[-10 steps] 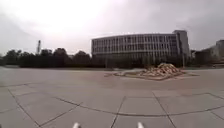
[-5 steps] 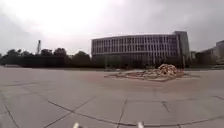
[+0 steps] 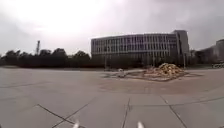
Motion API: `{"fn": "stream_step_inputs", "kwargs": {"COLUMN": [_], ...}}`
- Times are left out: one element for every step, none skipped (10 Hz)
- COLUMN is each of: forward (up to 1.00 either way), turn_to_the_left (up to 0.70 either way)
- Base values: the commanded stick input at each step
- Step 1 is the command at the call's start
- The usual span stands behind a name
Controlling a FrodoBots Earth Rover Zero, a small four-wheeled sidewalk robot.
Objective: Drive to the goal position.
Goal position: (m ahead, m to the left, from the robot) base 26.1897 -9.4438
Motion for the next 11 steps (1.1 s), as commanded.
{"fn": "stream_step_inputs", "kwargs": {"forward": [0.5,0.5,0.5,0.5,0.5,0.5,0.5,0.5,0.5,0.5,0.5], "turn_to_the_left": [0.0,0.0,0.0,0.0,0.05,0.12,0.1,0.03,0.0,0.0,0.0]}}
